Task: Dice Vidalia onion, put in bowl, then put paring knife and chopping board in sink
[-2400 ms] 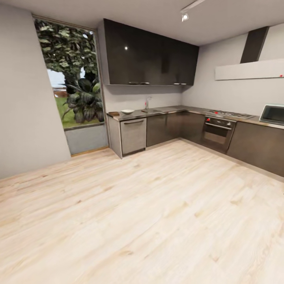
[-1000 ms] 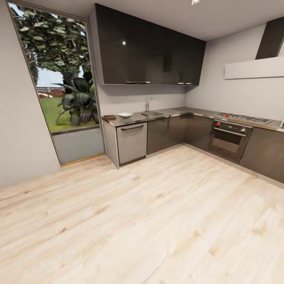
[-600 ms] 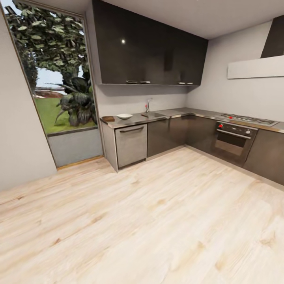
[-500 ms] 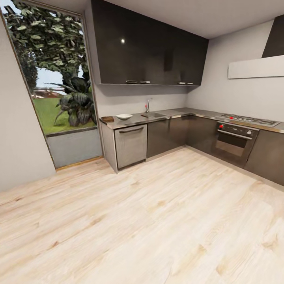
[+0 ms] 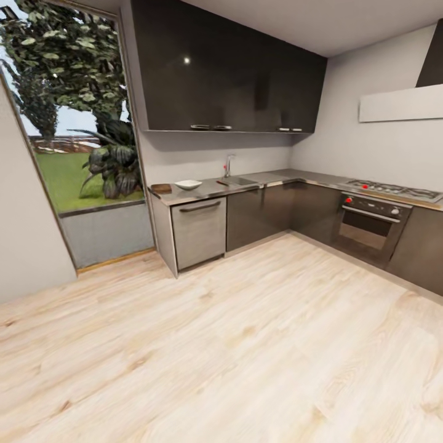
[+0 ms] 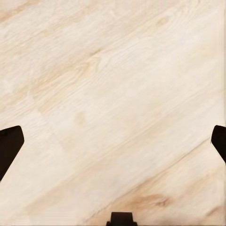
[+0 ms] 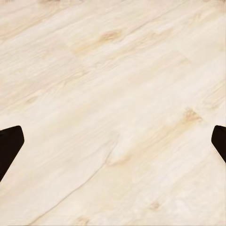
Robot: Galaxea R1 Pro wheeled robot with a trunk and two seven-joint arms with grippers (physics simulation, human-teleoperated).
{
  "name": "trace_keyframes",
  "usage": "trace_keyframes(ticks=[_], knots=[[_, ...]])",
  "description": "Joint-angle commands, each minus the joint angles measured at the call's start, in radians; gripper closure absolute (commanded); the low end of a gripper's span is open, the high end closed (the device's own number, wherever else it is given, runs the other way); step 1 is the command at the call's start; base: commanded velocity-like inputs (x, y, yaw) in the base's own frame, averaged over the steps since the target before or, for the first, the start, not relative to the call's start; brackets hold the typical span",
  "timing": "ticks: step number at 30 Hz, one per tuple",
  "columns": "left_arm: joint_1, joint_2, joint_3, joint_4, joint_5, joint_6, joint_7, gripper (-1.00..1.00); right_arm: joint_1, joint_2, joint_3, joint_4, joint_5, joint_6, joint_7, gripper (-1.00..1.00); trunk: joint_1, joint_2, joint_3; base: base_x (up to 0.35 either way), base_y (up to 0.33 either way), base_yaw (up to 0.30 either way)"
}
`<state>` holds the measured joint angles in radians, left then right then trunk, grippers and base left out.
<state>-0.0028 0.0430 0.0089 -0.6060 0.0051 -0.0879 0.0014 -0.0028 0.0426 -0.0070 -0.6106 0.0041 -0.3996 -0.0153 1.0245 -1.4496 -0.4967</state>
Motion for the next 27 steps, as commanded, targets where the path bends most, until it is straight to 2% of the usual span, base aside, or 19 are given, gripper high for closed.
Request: trace_keyframes(ticks=[1,27], knots=[[0.000,0.000,0.001,0.000,0.000,-0.003,0.000,-1.00,0.000,0.000,-0.001,0.000,0.001,-0.002,-0.002,-1.00,0.001,0.000,-0.001,0.316,-0.124,0.000],[0.000,0.000,0.000,0.001,0.000,-0.003,0.000,-1.00,0.000,0.000,-0.001,0.000,0.001,-0.002,-0.005,-1.00,0.001,0.000,-0.001,0.315,-0.126,0.003]])
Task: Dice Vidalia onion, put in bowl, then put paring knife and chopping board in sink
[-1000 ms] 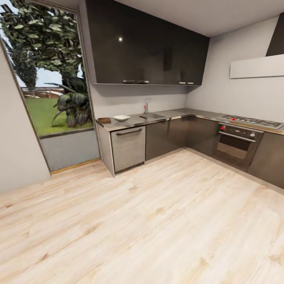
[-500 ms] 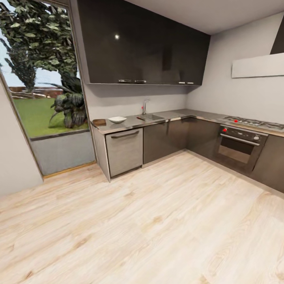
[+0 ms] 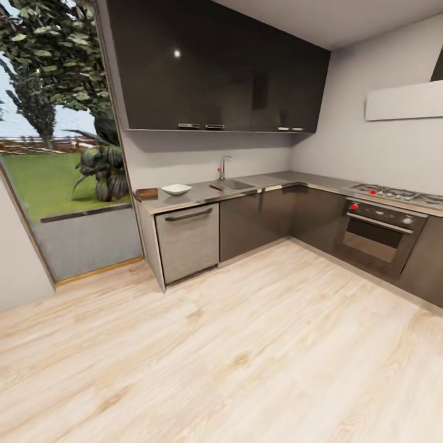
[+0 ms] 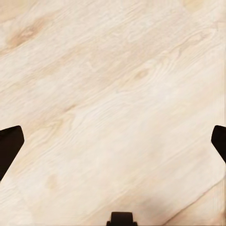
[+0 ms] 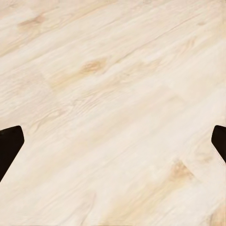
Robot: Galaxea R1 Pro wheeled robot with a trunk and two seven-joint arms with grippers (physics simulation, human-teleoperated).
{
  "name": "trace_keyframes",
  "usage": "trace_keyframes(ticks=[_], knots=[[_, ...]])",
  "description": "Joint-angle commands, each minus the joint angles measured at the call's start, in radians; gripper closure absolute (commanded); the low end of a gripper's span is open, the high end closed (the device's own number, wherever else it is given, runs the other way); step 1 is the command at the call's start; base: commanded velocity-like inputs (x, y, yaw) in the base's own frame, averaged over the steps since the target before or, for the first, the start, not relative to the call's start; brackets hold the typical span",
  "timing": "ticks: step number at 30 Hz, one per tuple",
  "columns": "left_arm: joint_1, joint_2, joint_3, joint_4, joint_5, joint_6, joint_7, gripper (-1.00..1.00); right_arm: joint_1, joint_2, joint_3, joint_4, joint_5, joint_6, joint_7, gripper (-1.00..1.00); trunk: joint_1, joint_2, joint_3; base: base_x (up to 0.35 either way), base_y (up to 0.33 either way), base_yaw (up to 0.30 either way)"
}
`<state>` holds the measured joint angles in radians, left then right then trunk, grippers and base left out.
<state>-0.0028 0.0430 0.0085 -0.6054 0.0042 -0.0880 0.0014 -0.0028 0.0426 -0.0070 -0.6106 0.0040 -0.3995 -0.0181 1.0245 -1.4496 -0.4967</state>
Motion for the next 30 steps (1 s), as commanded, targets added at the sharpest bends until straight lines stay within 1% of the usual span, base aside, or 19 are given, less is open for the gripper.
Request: trace_keyframes(ticks=[1,30], knots=[[0.000,0.000,0.001,0.000,0.000,-0.003,0.000,-1.00,0.000,0.000,-0.001,0.000,0.001,-0.002,-0.002,-1.00,0.001,0.000,-0.001,0.315,-0.128,0.067],[0.000,0.000,0.001,0.001,-0.001,-0.003,0.000,-1.00,0.000,0.000,-0.001,0.000,0.001,-0.002,-0.002,-1.00,0.001,0.000,-0.001,0.315,-0.128,0.133]])
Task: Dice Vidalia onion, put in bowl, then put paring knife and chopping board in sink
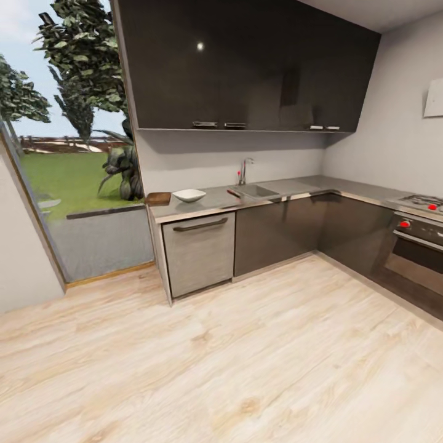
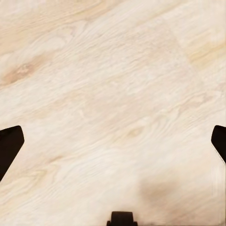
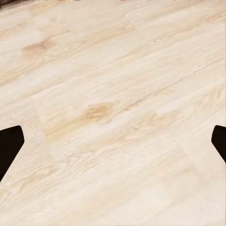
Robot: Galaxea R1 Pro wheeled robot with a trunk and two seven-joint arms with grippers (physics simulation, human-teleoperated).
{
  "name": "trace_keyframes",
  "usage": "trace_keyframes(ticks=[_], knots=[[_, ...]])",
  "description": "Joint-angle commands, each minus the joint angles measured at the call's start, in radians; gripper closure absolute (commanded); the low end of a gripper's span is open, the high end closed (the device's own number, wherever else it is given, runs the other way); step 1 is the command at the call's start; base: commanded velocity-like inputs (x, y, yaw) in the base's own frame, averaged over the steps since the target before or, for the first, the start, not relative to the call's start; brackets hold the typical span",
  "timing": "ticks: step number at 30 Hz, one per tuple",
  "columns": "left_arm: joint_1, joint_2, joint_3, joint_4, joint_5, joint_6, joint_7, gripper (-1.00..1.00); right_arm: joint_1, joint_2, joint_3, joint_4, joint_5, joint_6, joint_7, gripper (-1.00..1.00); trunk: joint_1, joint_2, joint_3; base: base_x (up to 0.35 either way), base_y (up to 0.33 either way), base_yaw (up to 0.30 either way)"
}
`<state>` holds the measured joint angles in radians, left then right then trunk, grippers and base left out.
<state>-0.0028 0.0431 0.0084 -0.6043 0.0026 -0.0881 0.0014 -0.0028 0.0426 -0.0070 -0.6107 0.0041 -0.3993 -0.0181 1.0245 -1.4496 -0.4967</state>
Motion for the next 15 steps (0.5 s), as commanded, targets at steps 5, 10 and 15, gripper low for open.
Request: trace_keyframes(ticks=[5,10,15], knots=[[0.000,-0.001,0.000,0.005,0.000,-0.002,0.000,-1.00,0.000,0.000,-0.001,0.000,0.001,-0.003,-0.002,-1.00,0.001,0.000,-0.001,0.315,-0.128,0.146],[0.000,-0.002,-0.001,0.007,-0.001,-0.002,0.000,-1.00,0.000,0.000,-0.001,0.000,0.001,-0.003,-0.002,-1.00,0.001,0.000,-0.001,0.315,-0.128,0.146],[0.000,-0.002,-0.001,0.008,-0.001,-0.002,0.000,-1.00,0.000,0.000,-0.001,0.000,0.001,-0.003,-0.002,-1.00,0.001,0.000,-0.001,0.309,-0.142,0.147]])
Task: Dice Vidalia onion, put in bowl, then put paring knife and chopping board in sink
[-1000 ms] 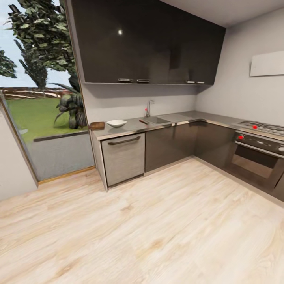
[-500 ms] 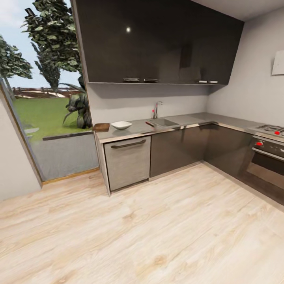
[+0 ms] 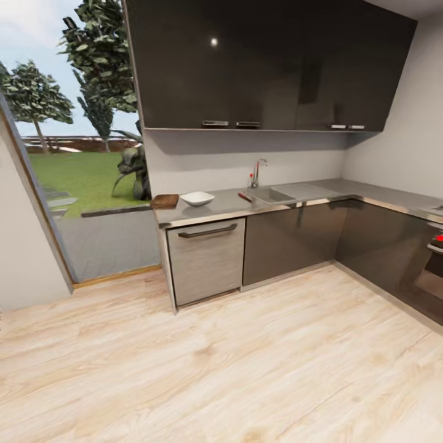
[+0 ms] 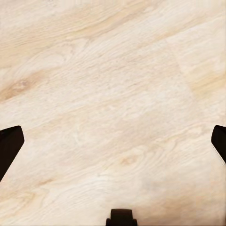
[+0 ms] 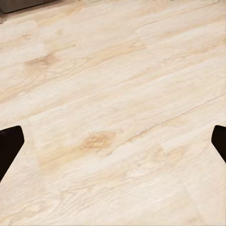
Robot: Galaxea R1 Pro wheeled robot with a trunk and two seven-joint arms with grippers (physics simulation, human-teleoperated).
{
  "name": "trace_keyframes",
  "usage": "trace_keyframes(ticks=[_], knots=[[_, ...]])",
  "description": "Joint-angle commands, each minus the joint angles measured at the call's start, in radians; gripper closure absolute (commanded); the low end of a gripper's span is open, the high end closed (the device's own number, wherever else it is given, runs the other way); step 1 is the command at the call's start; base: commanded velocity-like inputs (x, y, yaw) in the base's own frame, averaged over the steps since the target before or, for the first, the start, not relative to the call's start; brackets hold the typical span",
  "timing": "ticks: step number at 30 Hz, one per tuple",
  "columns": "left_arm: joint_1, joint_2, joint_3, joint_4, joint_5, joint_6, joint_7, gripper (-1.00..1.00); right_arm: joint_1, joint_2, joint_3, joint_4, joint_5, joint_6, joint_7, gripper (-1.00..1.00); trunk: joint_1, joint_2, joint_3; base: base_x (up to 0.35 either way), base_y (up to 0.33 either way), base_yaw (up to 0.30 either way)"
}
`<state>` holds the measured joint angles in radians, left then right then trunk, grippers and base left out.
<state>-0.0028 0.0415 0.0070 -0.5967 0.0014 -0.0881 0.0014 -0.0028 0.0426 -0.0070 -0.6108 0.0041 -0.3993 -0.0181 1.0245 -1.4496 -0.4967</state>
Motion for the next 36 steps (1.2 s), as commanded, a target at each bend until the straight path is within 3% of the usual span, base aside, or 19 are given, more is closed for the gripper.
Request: trace_keyframes(ticks=[1,16,36], knots=[[0.000,0.000,0.001,0.000,0.000,-0.002,0.000,-1.00,0.000,0.000,-0.001,0.000,0.001,-0.003,-0.002,-1.00,0.000,0.000,-0.001,0.277,-0.163,0.147],[0.000,0.000,0.001,0.000,0.000,-0.002,0.000,-1.00,0.000,0.000,-0.001,0.000,0.001,-0.003,-0.002,-1.00,0.000,0.000,-0.001,0.170,-0.182,0.196],[0.000,0.000,0.001,0.000,0.000,-0.002,0.000,-1.00,0.000,0.000,-0.001,0.001,0.001,-0.003,-0.002,-1.00,0.000,0.000,-0.001,0.189,-0.224,0.272]])
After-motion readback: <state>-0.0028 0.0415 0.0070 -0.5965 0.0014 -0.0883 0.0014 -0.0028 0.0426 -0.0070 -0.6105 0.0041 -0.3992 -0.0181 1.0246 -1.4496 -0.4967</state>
